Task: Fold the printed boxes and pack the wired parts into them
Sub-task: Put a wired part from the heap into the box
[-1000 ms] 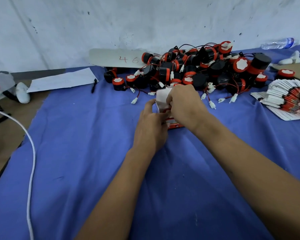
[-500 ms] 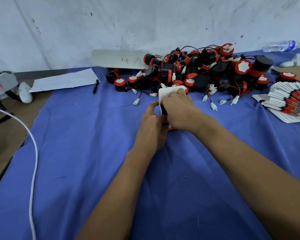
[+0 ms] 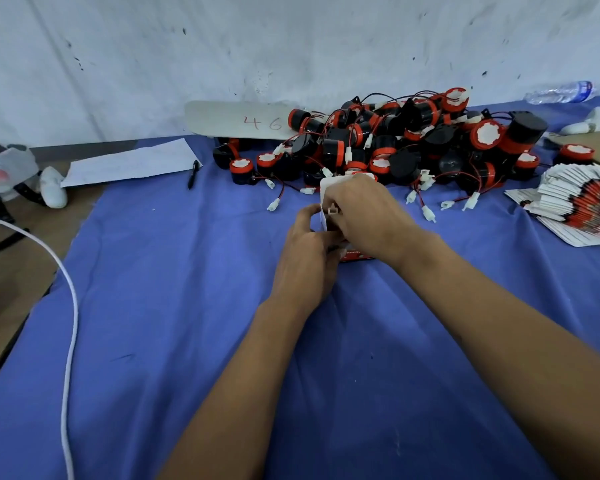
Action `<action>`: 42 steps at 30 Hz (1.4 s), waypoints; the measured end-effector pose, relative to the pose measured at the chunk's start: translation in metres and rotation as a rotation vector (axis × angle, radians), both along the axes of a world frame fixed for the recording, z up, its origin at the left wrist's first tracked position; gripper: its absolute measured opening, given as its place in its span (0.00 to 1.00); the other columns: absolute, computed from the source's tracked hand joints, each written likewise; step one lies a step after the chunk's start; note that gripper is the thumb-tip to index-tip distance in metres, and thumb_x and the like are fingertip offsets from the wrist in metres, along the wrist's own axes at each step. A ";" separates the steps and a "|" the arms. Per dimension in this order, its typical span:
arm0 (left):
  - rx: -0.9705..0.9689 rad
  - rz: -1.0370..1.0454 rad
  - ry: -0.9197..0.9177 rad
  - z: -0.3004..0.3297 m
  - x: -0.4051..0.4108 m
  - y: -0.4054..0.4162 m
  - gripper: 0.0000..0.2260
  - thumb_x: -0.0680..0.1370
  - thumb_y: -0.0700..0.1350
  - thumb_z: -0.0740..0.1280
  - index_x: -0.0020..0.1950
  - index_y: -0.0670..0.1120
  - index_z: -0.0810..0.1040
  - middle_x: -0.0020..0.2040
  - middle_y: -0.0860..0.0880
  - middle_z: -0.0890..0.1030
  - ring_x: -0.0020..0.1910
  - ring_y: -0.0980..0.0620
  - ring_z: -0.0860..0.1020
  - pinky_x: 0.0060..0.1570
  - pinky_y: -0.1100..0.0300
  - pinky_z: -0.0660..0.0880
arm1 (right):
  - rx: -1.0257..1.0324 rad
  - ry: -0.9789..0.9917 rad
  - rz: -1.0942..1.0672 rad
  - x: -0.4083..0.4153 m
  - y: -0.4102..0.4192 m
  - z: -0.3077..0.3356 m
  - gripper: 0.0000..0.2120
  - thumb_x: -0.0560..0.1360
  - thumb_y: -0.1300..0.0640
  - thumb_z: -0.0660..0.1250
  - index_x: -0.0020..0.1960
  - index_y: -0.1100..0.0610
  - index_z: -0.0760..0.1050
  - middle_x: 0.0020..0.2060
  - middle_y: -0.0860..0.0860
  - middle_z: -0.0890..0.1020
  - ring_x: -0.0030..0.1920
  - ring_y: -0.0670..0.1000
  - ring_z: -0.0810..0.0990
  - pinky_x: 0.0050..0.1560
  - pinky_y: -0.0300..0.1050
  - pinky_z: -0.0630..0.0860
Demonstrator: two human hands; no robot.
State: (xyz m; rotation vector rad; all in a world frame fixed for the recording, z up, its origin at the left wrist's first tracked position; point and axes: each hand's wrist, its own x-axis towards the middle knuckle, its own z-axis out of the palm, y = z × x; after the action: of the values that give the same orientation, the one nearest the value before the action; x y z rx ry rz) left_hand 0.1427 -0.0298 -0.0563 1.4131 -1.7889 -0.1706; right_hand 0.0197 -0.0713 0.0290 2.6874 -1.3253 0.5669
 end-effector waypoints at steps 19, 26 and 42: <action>0.042 -0.015 -0.031 -0.002 0.001 0.002 0.12 0.80 0.37 0.68 0.61 0.48 0.84 0.68 0.47 0.76 0.51 0.47 0.79 0.47 0.53 0.79 | 0.148 -0.212 0.139 -0.019 0.000 -0.006 0.07 0.76 0.63 0.70 0.43 0.58 0.86 0.37 0.52 0.85 0.38 0.50 0.80 0.41 0.45 0.76; -0.002 -0.072 -0.009 0.001 0.003 0.004 0.12 0.79 0.34 0.69 0.60 0.44 0.85 0.69 0.44 0.76 0.61 0.44 0.77 0.59 0.50 0.77 | 0.053 -0.074 0.178 -0.014 0.002 -0.002 0.09 0.77 0.61 0.67 0.42 0.58 0.86 0.36 0.53 0.83 0.39 0.54 0.78 0.44 0.51 0.74; 0.237 -0.131 0.549 0.010 0.016 0.006 0.23 0.71 0.32 0.78 0.42 0.45 0.63 0.52 0.30 0.79 0.60 0.47 0.83 0.54 0.37 0.81 | 0.071 -0.078 0.094 -0.023 0.005 -0.012 0.08 0.75 0.60 0.68 0.43 0.53 0.85 0.37 0.52 0.83 0.40 0.54 0.78 0.40 0.54 0.76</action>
State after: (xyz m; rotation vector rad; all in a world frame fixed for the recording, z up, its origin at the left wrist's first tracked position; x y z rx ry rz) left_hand 0.1584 -0.0240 -0.0462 1.2493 -1.4277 -0.7840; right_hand -0.0028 -0.0662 0.0174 2.8249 -1.2663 0.6523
